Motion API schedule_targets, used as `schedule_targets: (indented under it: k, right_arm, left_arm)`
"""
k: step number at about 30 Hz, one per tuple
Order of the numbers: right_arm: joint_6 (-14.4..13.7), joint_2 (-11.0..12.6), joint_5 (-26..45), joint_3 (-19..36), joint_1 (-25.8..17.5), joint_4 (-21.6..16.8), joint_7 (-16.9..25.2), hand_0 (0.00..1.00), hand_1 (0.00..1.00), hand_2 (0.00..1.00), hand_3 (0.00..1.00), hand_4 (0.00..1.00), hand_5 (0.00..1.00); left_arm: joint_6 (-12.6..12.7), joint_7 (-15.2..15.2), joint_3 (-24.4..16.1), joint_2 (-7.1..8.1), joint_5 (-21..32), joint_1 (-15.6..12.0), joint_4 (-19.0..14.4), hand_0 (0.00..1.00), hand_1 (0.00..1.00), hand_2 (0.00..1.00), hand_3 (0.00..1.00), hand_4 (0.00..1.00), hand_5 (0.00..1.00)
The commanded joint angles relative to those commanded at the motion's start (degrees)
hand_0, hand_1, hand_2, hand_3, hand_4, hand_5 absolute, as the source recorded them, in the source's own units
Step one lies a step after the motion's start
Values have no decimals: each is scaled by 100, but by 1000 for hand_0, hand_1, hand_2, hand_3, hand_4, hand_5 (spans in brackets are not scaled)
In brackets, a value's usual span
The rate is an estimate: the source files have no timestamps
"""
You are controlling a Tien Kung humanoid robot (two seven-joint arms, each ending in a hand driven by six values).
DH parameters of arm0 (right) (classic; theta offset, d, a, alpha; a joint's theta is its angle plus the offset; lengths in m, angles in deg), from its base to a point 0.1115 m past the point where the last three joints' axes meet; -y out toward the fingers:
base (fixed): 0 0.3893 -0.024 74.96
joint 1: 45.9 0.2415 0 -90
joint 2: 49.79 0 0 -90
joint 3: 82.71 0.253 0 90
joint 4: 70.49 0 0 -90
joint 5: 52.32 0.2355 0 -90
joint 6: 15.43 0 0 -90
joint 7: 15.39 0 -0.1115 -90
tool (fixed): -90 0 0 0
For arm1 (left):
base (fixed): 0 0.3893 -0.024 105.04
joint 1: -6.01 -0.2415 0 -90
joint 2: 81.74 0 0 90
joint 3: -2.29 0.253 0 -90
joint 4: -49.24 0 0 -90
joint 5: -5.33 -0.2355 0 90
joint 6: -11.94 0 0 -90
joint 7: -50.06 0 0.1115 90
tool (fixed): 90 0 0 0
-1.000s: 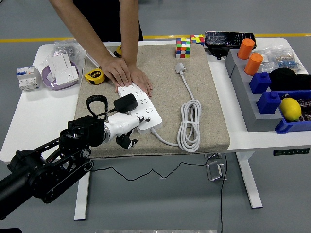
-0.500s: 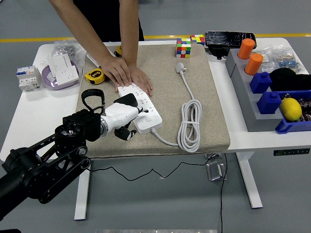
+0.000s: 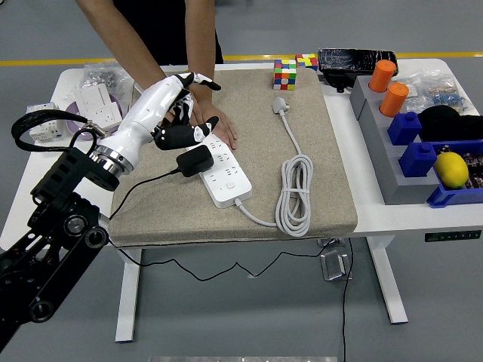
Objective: Pick up the plug,place it near the board,insert it into the board,press the button
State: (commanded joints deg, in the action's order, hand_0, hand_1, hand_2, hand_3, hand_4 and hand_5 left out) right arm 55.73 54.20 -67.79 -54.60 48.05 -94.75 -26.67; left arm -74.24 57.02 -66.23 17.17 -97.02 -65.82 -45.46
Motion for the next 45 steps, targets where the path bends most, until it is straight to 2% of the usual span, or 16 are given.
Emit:
schedule_targets:
  k: [2,3,6,7,9,19,20,21,26,27,32,33,38,39,42,45]
  right_arm:
    - [0,-18,-22,16,5,-3,2,869,796,764,777,998,846]
    - [0,-29,-39,27,10,-6,4,870,796,764,777,998,847]
    - [0,-41,-54,13,17,-5,3,870,796,764,777,998,847]
    - [2,-40,-49,-10,13,-1,3,870,796,764,777,998,847]
    - [2,-35,-45,-22,12,0,4,869,796,764,777,998,846]
    - [5,19,-34,-92,-10,-1,9,869,795,763,777,998,847]
    - [5,19,-33,-96,-11,-1,9,869,795,763,777,998,847]
    - [6,19,-29,-100,-12,1,9,869,795,764,777,998,846]
    - [6,31,-14,-121,-6,4,7,869,795,764,777,998,846]
    - [5,35,-14,-122,-3,3,8,869,795,764,778,998,845]
    - [5,49,-17,-114,13,0,9,869,795,764,778,998,845]
    - [5,49,-15,-115,13,0,8,869,796,764,778,998,844]
    - [4,56,-8,-127,15,1,6,869,796,764,778,998,844]
    - [4,58,-11,-124,15,0,6,869,796,763,778,998,845]
    - [3,64,-22,-104,35,-4,7,869,796,763,778,998,845]
    - [6,54,-26,-92,37,-4,5,868,796,764,778,998,846]
  left_arm:
    - [-3,-179,-163,-46,484,-121,25,827,700,589,497,998,487]
    - [-22,-277,-274,-78,745,-204,45,982,998,998,998,998,602]
    - [-46,-441,-480,-141,1452,-372,76,982,998,998,998,998,602]
    - [10,-521,-567,-164,1937,-467,77,982,998,998,998,998,602]
    - [33,-539,-596,-172,2160,-497,76,998,998,998,998,998,652]
    - [107,-453,-655,-151,4449,-632,57,998,998,998,998,998,656]
    - [122,-421,-649,-147,4420,-635,51,998,998,998,998,998,656]
    - [133,-344,-634,-135,4247,-634,39,814,837,774,998,998,501]
    - [76,-23,-531,-55,3296,-556,-14,814,837,774,998,998,501]
    - [44,36,-498,-31,3035,-527,-14,334,354,358,998,863,237]
    - [-291,260,-220,142,1809,-356,45,334,354,358,998,863,237]
    - [-369,288,-133,185,1586,-315,67,191,95,178,887,543,35]
    - [-995,430,359,388,362,-83,189,191,95,178,887,543,35]
    - [-1077,448,429,410,139,-56,203,165,44,145,834,592,2]
    - [-1485,507,724,475,-606,96,276,165,44,145,834,592,2]
    - [-1636,495,982,515,-1237,244,372,158,28,148,847,584,2]
